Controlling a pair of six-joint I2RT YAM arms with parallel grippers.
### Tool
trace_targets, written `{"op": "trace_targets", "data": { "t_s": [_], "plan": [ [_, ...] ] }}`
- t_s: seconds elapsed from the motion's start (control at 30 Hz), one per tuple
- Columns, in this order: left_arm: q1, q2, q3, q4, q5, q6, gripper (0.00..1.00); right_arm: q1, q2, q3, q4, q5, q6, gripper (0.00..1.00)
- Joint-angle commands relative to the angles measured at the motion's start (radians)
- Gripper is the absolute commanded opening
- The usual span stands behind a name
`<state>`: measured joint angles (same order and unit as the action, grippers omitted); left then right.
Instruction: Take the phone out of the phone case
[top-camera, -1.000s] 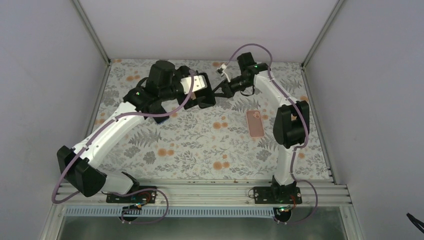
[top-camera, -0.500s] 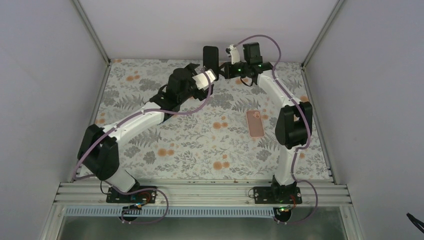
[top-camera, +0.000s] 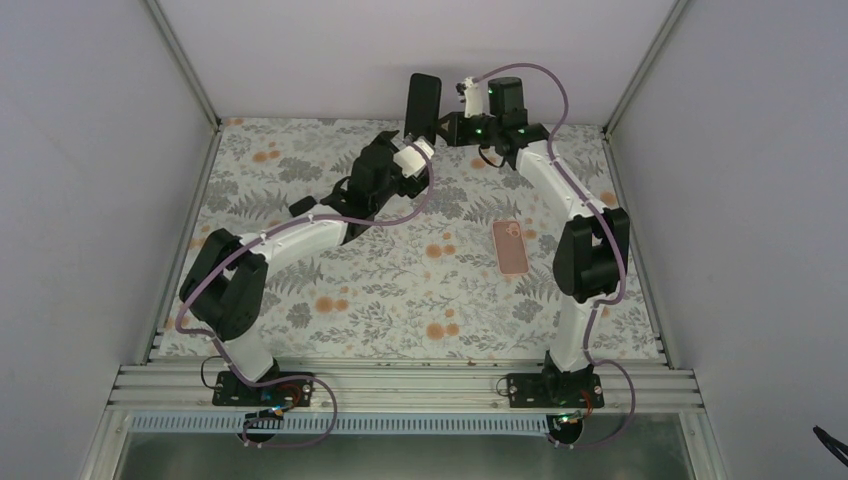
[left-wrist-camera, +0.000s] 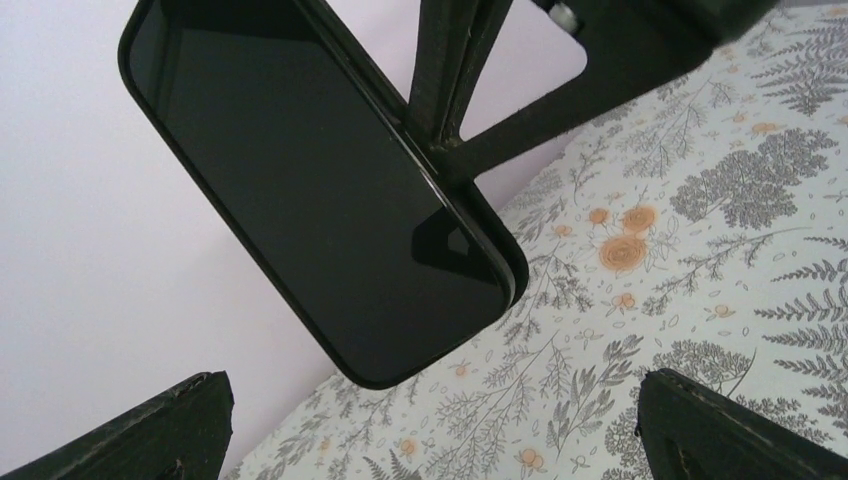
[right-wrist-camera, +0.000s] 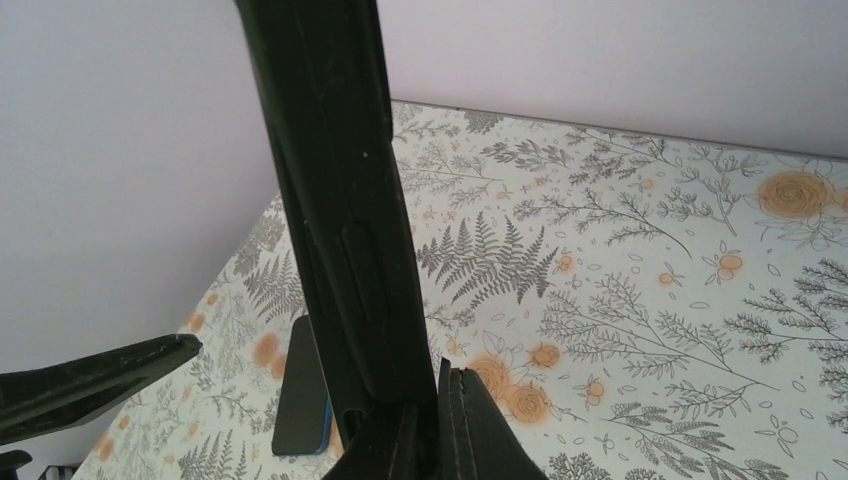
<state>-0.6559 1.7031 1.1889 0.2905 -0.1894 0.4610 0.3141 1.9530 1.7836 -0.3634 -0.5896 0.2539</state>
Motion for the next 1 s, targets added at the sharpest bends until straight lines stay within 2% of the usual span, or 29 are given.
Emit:
{"op": "trace_targets", "data": {
  "t_s": [0.0, 0.37, 0.63, 0.7, 0.8, 0.97],
  "plan": [
    [-0.008, 0.014, 0.011, 0.087, -0.032, -0.022, 1.00, 0.019, -0.048, 0.009, 0.085, -0.011, 0.032, 0.04],
    [-0.010, 0.058, 0.029, 0.119, -0.114, -0.012, 1.00, 0.040, -0.043, 0.008, 0.086, -0.020, 0.033, 0.04],
    [-0.009, 0.068, -0.016, 0.215, -0.220, 0.023, 1.00, 0.041, -0.060, -0.017, 0.096, -0.023, 0.045, 0.03],
    [-0.004, 0.050, -0.052, 0.281, -0.248, 0.021, 1.00, 0.040, -0.059, -0.016, 0.093, -0.023, 0.044, 0.03],
    [0.004, 0.030, -0.079, 0.330, -0.241, 0.032, 1.00, 0.041, -0.061, -0.024, 0.098, -0.034, 0.049, 0.03],
    [0.003, 0.060, -0.039, 0.288, -0.238, 0.034, 1.00, 0.041, -0.062, -0.024, 0.106, -0.041, 0.061, 0.03]
  ]
}}
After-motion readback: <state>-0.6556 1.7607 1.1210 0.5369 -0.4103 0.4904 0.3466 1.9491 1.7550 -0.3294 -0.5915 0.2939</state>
